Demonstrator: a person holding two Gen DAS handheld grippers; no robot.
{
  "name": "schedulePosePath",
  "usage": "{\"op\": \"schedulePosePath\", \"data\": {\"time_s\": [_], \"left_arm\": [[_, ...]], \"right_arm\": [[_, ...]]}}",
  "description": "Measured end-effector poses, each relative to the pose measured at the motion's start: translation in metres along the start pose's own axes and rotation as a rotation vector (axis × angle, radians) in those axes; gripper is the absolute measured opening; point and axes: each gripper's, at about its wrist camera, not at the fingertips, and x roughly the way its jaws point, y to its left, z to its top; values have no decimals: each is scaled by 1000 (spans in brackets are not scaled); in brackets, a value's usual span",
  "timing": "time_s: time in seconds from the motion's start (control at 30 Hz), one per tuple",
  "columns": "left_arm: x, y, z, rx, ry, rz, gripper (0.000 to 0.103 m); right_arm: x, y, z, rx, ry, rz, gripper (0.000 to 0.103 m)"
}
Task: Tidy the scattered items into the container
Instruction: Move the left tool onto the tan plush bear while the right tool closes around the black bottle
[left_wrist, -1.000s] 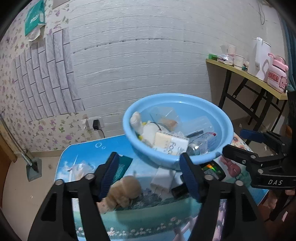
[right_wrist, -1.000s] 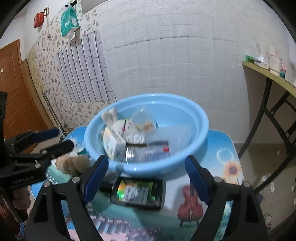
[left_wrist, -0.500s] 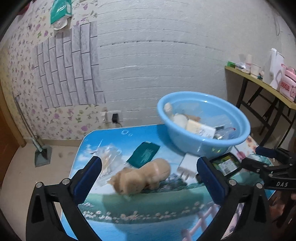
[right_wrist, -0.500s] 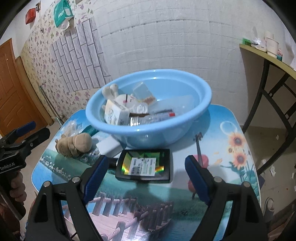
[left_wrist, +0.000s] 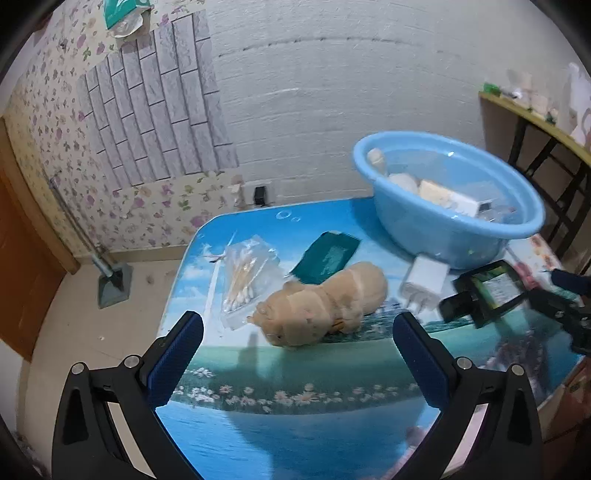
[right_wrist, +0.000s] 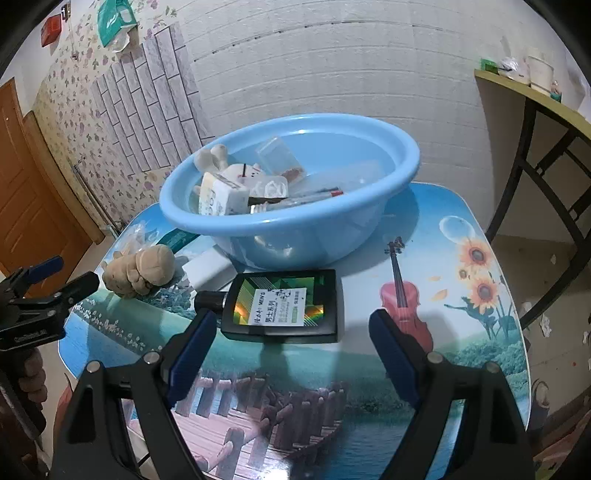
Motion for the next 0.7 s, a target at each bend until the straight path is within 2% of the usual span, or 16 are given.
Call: {"op": "schedulePosePath", "data": {"time_s": [0.03,0.2,0.7], "left_arm": [[4,2,0,-9,12,12,103],[14,17,-4,-80,40,-25,103],[21,35,-12,-128,7,-91,103]], "right_arm": [[0,-1,0,2,-2,1,86],[-3,-2,0,5,-16,2,86],[7,-4,-9,12,18,-2,86]]}}
